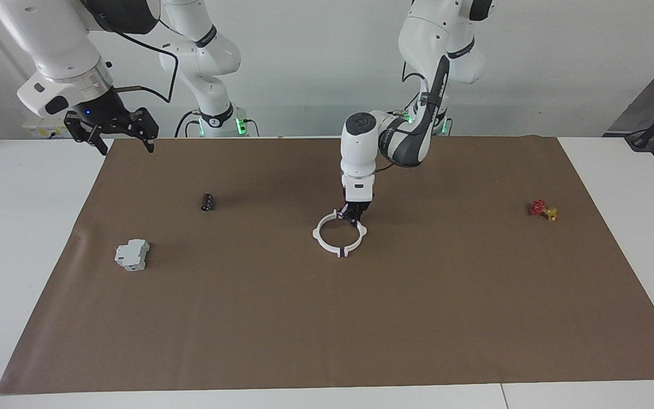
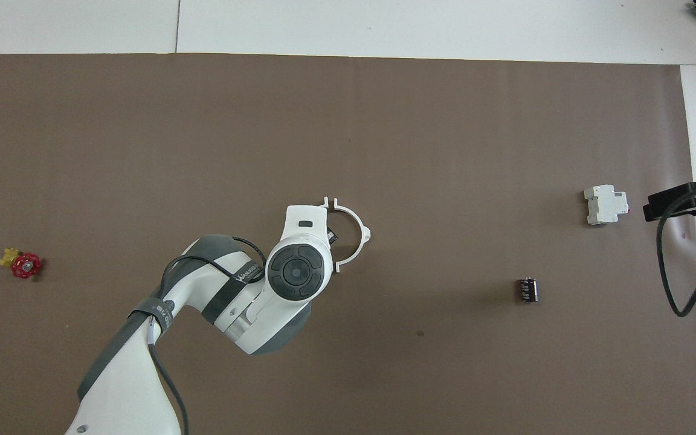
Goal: Assemble drain pipe with both arms
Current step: 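Align the held half-ring against the placed half-ring's open ends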
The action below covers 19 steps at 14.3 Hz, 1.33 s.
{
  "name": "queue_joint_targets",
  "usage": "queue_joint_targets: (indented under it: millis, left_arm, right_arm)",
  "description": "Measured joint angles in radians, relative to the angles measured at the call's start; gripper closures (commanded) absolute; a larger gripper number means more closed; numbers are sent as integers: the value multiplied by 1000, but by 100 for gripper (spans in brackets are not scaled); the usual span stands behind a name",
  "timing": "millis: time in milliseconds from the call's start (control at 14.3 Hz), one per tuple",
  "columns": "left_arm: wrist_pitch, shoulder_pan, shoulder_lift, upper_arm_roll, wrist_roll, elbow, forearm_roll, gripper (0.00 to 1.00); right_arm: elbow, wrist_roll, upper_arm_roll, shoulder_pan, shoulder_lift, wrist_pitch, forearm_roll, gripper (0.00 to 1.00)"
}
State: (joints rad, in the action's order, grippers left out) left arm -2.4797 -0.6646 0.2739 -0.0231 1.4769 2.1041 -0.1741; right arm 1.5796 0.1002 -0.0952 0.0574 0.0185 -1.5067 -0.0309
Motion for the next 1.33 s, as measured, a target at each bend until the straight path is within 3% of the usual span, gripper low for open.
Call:
queue_joint_targets:
  millis: [1328]
  left_arm:
    - [-17,-27,0,0,0,9,0,100]
  right_arm:
    - [0,0,0,0,0,0,0,0]
